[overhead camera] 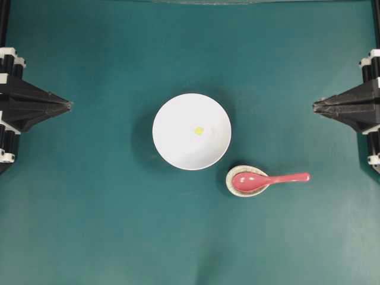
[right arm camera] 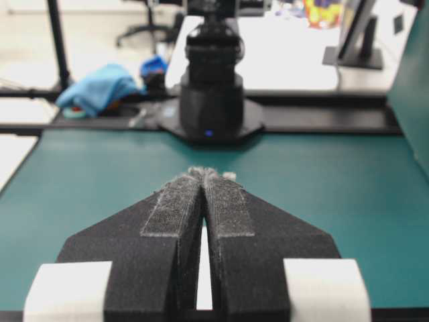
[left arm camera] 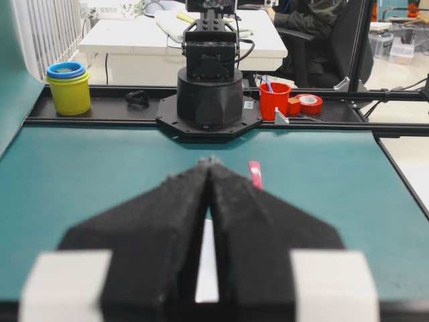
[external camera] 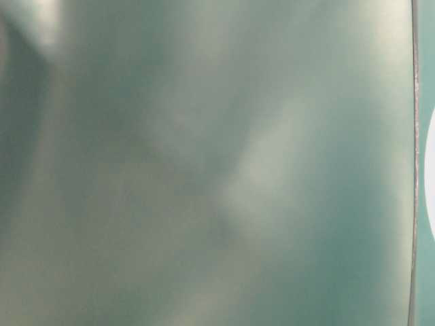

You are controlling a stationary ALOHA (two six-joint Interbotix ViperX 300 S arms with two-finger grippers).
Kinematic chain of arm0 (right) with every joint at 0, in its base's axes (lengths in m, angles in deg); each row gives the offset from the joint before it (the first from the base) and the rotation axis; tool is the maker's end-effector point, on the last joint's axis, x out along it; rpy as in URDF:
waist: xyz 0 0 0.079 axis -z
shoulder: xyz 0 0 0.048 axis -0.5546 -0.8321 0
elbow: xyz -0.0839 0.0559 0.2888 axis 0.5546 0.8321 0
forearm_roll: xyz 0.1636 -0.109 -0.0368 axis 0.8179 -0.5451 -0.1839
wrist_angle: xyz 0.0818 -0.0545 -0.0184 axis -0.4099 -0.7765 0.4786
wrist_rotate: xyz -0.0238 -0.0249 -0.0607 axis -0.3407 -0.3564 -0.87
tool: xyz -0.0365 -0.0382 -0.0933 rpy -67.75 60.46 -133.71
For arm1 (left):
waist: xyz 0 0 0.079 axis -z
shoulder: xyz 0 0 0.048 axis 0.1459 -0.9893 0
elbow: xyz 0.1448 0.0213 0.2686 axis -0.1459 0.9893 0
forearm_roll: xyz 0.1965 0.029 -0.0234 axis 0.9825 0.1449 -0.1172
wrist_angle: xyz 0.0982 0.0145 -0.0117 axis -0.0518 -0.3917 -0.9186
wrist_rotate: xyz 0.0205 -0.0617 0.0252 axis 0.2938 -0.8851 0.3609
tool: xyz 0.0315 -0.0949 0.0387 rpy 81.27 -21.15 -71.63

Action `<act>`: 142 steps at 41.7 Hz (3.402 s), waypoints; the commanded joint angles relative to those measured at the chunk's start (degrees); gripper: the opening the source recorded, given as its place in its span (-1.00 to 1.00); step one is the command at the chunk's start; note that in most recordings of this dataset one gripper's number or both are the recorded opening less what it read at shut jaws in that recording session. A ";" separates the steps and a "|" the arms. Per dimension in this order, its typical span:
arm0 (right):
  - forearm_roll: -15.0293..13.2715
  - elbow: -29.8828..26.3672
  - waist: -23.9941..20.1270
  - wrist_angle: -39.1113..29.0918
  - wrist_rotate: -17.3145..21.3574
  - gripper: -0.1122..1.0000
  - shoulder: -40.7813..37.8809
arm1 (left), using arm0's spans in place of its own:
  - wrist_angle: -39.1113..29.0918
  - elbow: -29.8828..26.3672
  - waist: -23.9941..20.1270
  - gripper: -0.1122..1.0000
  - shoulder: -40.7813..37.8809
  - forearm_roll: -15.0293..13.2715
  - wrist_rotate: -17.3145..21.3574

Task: Scoop the yellow hexagonal prism block from the bowl with a spoon using the right arm.
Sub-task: 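Move the right gripper to the pink spoon handle on its rest, then close the right gripper on the pink spoon handle and lift it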

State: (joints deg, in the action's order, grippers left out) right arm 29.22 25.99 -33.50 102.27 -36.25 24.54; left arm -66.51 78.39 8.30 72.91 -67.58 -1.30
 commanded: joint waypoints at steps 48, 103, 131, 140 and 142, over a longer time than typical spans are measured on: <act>1.76 3.87 -5.01 9.05 0.62 0.18 -11.69 | -0.53 -0.88 0.09 -0.80 -0.70 0.70 -0.26; 25.75 10.28 -27.69 50.62 1.05 0.18 -55.02 | -1.41 -0.88 0.09 -0.80 -0.79 0.70 -0.26; 26.28 10.28 -28.65 50.62 5.10 0.18 -63.90 | -0.88 -0.88 0.09 -0.80 -0.79 0.70 -0.26; 26.28 10.28 -28.65 50.62 5.10 0.17 -63.90 | -0.88 -0.88 0.09 -0.80 -0.79 0.70 -0.26; 26.37 10.28 -28.65 50.62 5.10 0.17 -63.90 | -0.88 -0.88 0.09 -0.80 -0.79 0.70 -0.26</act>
State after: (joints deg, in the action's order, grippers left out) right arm 55.33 36.36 -61.89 152.55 -31.32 -39.97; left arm -68.10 78.39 8.30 72.73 -66.96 -1.56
